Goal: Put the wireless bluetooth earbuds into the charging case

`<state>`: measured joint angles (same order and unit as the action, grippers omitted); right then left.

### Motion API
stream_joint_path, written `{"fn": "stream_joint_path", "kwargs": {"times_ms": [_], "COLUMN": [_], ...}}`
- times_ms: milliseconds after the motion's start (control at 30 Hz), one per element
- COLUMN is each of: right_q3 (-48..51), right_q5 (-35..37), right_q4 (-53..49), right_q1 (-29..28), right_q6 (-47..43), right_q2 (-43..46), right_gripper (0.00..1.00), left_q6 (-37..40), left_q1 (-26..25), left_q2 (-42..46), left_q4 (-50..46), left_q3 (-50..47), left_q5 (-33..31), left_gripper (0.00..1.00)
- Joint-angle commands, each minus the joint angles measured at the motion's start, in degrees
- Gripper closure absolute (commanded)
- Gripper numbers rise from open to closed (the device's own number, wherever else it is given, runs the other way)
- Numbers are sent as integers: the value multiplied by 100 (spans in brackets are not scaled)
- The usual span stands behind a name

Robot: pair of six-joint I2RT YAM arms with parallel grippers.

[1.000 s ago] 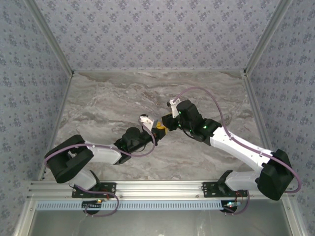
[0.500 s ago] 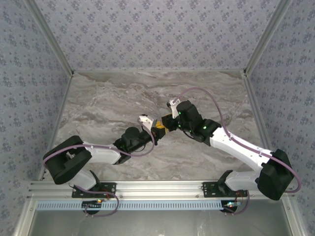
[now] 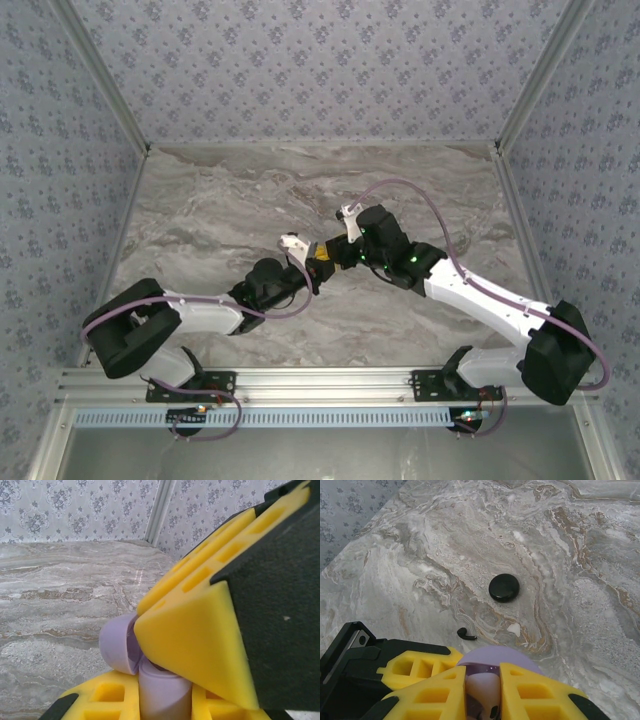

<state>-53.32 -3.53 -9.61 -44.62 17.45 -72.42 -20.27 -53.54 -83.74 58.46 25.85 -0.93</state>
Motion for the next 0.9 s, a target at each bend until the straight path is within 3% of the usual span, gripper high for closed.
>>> {"fn": "stream_joint_path", "kwargs": {"times_ms": [0, 200, 533, 733, 867], "right_q3": [45, 0, -86, -47, -4], "right_q5": [-72, -32, 294, 646, 561], "right_q4": [-164, -205, -375, -570, -777], "right_q1": [-46, -47, -49, 39, 351], "right_q6": [-62, -56, -4, 25, 3], "right_q2": [-44, -43, 162, 483, 725], "right_gripper": [76, 71, 53, 52, 52], "left_q6": [-47, -15, 91, 267, 183], "left_q1": [-27, -30, -27, 13, 293], "left_q2": [227, 262, 388, 698, 956], "left_q4": [252, 235, -128, -1102, -1216], "left_q3": [158, 141, 138, 298, 219], "left_q5": [-87, -26, -26, 71, 647], "left_gripper": [84, 83, 83, 83, 83]}}
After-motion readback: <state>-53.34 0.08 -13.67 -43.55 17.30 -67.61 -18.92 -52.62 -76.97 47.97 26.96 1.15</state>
